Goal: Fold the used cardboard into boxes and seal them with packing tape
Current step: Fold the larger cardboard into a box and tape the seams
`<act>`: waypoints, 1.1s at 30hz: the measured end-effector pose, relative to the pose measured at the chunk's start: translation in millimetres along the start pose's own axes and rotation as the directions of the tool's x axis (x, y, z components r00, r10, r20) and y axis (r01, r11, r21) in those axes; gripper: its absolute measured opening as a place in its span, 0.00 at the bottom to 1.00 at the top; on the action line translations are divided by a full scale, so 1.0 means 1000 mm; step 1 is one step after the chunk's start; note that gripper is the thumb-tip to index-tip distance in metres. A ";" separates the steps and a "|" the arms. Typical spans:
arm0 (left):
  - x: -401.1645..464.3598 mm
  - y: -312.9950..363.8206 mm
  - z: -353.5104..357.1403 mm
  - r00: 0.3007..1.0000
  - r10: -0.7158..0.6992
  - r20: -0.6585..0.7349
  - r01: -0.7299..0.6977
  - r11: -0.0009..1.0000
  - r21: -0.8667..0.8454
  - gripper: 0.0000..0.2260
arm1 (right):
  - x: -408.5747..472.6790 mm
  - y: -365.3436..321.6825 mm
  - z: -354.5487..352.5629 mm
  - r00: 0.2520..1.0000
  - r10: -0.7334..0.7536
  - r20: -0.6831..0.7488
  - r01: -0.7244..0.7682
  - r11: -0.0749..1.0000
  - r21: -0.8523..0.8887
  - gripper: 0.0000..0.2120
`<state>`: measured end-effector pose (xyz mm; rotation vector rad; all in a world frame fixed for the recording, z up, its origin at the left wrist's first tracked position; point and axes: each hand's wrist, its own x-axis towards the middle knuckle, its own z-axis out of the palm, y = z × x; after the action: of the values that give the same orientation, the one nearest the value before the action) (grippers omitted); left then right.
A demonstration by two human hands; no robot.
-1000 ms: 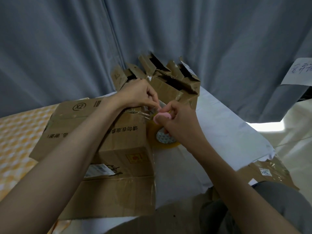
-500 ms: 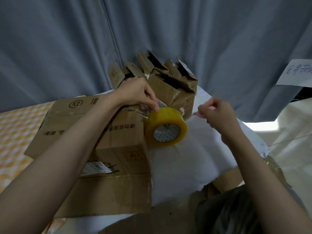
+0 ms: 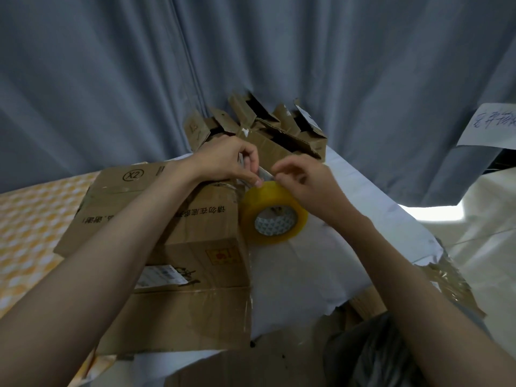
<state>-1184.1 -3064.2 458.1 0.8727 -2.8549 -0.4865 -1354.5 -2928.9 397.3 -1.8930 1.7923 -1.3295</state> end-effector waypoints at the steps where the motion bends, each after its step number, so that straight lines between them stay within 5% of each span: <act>1: -0.002 0.001 0.000 1.000 0.000 -0.008 0.000 1.000 -0.005 0.12 | 0.009 -0.007 0.005 0.996 -0.008 0.084 0.010 0.999 -0.030 0.08; 5: -0.015 0.000 -0.004 0.999 -0.001 -0.045 -0.002 0.998 -0.058 0.09 | 0.034 -0.020 0.016 0.928 0.056 0.370 -0.039 0.998 -0.053 0.11; 10: -0.034 -0.002 -0.010 0.999 -0.027 -0.032 0.023 0.992 -0.124 0.11 | 0.054 -0.022 0.008 0.740 0.168 0.652 -0.146 0.985 -0.088 0.12; 19: -0.037 0.007 -0.005 0.994 -0.113 0.013 0.113 0.974 -0.196 0.16 | 0.061 -0.018 0.002 0.636 0.211 0.742 -0.351 0.936 0.034 0.10; 28: -0.039 0.002 -0.001 0.993 -0.118 -0.011 0.115 0.982 -0.152 0.16 | 0.069 -0.016 0.000 0.529 0.209 0.822 -0.344 0.939 -0.017 0.04; 33: -0.042 0.002 -0.001 0.994 -0.110 -0.029 0.106 0.987 -0.119 0.15 | 0.076 -0.026 -0.001 0.538 0.260 0.802 -0.281 0.952 -0.120 0.07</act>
<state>-1150.3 -3038.8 458.8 1.0071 -2.7259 -0.6371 -1349.0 -2989.8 449.8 -1.6685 1.4331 -0.2325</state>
